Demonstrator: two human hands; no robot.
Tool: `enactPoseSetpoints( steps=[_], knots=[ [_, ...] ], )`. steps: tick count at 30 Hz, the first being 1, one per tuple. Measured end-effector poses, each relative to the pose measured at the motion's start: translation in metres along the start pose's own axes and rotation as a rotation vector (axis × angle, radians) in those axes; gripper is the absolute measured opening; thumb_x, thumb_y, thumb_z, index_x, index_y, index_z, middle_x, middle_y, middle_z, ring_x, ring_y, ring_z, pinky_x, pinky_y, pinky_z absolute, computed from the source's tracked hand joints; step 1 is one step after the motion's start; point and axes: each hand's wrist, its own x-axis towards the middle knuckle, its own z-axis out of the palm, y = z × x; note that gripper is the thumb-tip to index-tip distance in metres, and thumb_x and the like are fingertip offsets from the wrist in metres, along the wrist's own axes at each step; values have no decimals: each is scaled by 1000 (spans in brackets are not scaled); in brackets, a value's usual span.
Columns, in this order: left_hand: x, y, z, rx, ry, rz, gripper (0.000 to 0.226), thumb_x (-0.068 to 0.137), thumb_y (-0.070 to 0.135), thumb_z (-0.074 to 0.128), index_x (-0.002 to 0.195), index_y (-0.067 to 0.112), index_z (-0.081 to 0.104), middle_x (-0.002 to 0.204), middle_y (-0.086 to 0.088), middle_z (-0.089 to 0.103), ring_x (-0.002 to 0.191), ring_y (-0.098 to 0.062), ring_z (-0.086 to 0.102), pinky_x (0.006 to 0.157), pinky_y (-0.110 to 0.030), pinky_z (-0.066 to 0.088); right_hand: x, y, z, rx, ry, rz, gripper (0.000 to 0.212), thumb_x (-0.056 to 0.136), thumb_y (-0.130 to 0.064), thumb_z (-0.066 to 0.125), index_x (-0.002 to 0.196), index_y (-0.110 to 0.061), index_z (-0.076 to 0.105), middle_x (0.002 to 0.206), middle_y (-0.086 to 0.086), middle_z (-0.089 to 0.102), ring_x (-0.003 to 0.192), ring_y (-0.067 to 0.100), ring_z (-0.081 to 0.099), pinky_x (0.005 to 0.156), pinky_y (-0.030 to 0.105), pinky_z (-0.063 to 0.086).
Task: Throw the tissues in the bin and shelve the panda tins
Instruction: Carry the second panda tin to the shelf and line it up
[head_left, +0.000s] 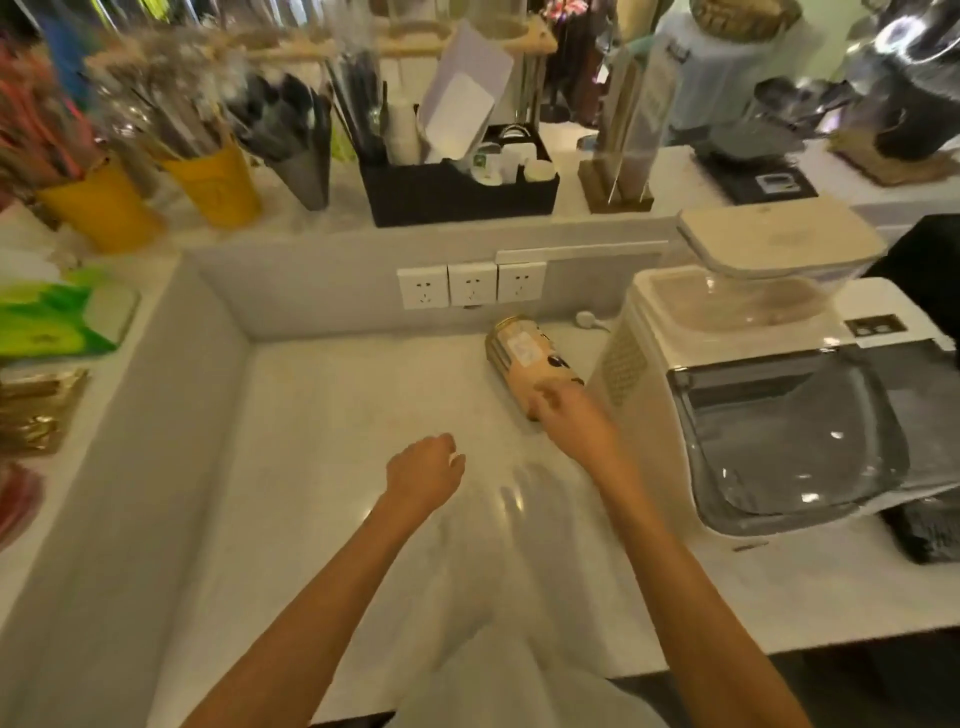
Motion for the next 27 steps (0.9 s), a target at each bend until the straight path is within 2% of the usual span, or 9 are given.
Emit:
enactPoseSetpoints(
  steps=[4, 7, 10, 11, 13, 15, 19, 24, 27],
  knots=[
    [55, 16, 5, 21, -69, -18, 38, 102, 39, 44, 124, 10, 56, 124, -11, 64, 110, -31, 62, 86, -38, 49, 85, -17, 12, 178, 56, 99, 41, 95, -42, 49, 124, -19, 66, 125, 11, 67, 111, 31, 61, 90, 39, 51],
    [93, 31, 12, -83, -147, -78, 50, 100, 51, 43, 129, 11, 52, 130, -11, 60, 114, -30, 60, 87, -38, 47, 138, -15, 18, 40, 59, 153, 49, 93, -50, 48, 130, -20, 60, 133, 12, 61, 121, 35, 53, 102, 51, 45],
    [115, 51, 22, -233, -280, -132, 75, 90, 65, 52, 140, 10, 44, 141, -12, 55, 122, -32, 57, 94, -40, 47, 171, -2, 21, -42, -73, 257, 83, 88, -67, 49, 155, -31, 19, 160, 17, 27, 145, 46, 20, 117, 59, 19],
    [119, 58, 25, -353, -330, -145, 85, 86, 66, 58, 146, 10, 38, 146, -12, 51, 127, -33, 53, 98, -40, 46, 179, 3, 23, -23, -130, 289, 95, 84, -73, 49, 157, -34, 2, 164, 19, 14, 148, 48, 9, 117, 62, 10],
    [128, 71, 27, -649, -378, -128, 92, 85, 54, 69, 152, 8, 25, 153, -15, 41, 133, -30, 47, 100, -34, 45, 195, 9, 30, -7, -207, 328, 110, 77, -80, 51, 155, -37, -14, 165, 21, 2, 148, 51, 2, 117, 67, 4],
    [136, 79, 31, -897, -345, -99, 77, 92, 32, 70, 150, 5, 28, 153, -18, 40, 125, -19, 49, 94, -21, 47, 207, 11, 38, -1, -259, 371, 117, 71, -83, 56, 154, -38, -14, 165, 21, 3, 147, 52, 9, 116, 68, 12],
    [148, 90, 32, -1094, -317, -186, 85, 98, 30, 60, 156, 6, 4, 158, -12, 29, 140, -27, 42, 112, -45, 43, 215, 13, 47, 104, -272, 393, 118, 64, -79, 66, 156, -34, 7, 159, 18, 26, 136, 46, 38, 106, 60, 42],
    [151, 95, 28, -1244, -215, -272, 90, 89, 39, 71, 153, 11, 14, 152, -13, 39, 129, -23, 51, 105, -41, 49, 212, 9, 41, 211, -228, 378, 112, 67, -73, 70, 154, -26, 18, 155, 17, 35, 135, 42, 41, 107, 54, 41],
    [131, 79, 26, -1278, -141, -269, 102, 82, 37, 79, 154, 14, 9, 154, -12, 35, 133, -26, 48, 104, -42, 50, 188, -5, 37, 293, -148, 343, 110, 66, -74, 70, 151, -26, 20, 148, 17, 40, 130, 42, 46, 102, 50, 44]
  ],
)
